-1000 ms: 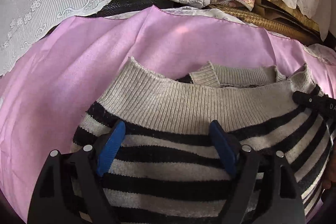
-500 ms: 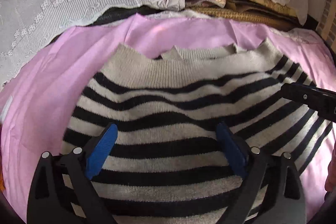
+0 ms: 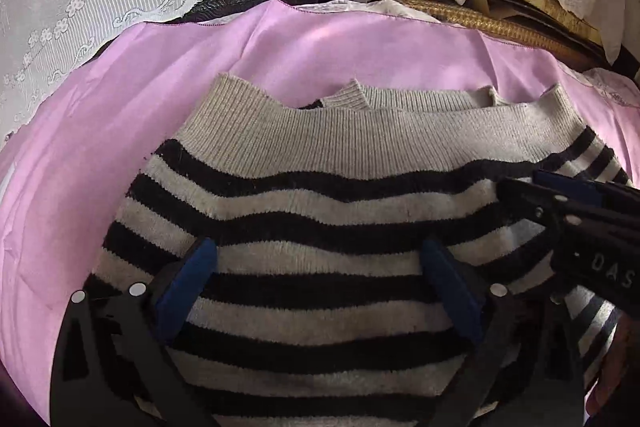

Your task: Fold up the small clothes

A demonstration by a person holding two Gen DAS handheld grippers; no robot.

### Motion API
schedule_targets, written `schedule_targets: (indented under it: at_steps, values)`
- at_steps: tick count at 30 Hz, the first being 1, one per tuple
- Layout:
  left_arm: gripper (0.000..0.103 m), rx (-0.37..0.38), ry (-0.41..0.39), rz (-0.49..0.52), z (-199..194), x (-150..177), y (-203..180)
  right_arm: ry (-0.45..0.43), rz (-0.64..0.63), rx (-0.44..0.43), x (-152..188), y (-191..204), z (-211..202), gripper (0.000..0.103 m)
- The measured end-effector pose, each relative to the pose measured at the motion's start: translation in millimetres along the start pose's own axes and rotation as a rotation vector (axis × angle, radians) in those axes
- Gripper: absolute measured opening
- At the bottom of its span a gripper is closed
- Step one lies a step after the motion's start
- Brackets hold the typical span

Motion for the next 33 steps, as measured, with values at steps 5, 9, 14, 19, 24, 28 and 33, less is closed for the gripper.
schedule_targets:
  at_steps: [5,9,14,19,24,28,33]
  values:
    - [0.099,0.000,-0.022,-0.027,-9,2,1,-0.022,0.101,-0.040,-7,-6,2,0.043]
    - [0.098,0.072,-0.047,-0.042,-36,17,0,-0.127,0.071,-0.052,0,-4,-40,0.044]
    - [0.099,0.035,-0.087,-0.021,-51,31,20,-0.126,0.087,-0.052,30,-19,-63,0.048]
    - [0.099,-0.047,-0.117,-0.011,-62,43,44,-0.136,0.238,-0.077,54,-76,-67,0.018]
    - [0.097,0.003,-0.158,-0.084,-88,52,64,-0.272,0.338,-0.138,56,-93,-124,0.034]
    - [0.097,0.029,-0.165,-0.036,-99,63,49,-0.252,0.236,-0.181,74,-58,-137,0.034]
    - [0.099,0.046,-0.060,-0.069,-73,79,54,-0.160,0.257,-0.123,104,-70,-96,0.011]
Point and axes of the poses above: each gripper's, at about its wrist camera, not at the fingertips, and z roughly the way its jaws point, y to its left, x to its underside, the point moved 10 cm from there along z, roughly the way its jaws point, and after that the axes turned 3 degrees about -y, right-handed, at the moved point
